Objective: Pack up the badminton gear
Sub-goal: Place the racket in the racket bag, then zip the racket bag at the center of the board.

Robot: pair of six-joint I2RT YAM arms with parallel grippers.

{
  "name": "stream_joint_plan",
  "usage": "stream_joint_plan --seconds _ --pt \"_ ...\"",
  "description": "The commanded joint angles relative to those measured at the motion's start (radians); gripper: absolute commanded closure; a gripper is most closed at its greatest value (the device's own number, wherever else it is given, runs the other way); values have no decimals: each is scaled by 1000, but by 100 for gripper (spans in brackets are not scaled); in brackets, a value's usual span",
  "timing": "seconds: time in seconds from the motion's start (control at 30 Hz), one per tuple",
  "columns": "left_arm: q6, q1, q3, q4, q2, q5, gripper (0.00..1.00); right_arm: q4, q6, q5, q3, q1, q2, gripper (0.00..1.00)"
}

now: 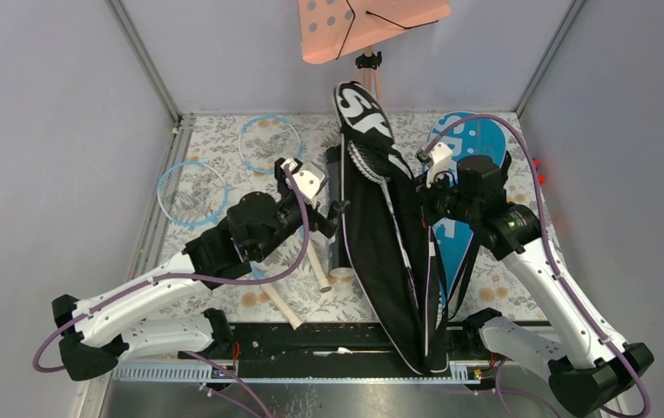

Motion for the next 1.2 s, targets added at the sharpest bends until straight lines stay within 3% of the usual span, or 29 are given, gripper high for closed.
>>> stream_joint_plan --seconds 0.0,0.03,0.1,0.23,0.4,0.5,0.83,1.17 --pt "412 38 18 -104 -56 50 1 49 -107 -308 93 0 -11 100" --pt "611 41 -19 -91 -88 88 1 48 -114 -359 97 0 5 100" --pt "778 46 -31 -98 -151 127 1 52 -127 -428 110 0 43 100" --pt "903 109 238 -522 -157 283 1 29 -193 -490 168 1 138 100" --pt "1001 131 386 -704 -120 194 1 -17 -288 -593 272 1 257 100" --pt "1047 153 386 -775 -108 216 1 -96 -386 -592 343 1 308 100" --pt "1161 314 378 -798 -23 194 1 -422 -776 -618 517 23 432 100" --pt "1291 536 431 -778 109 373 1 -506 -909 -626 551 103 481 100"
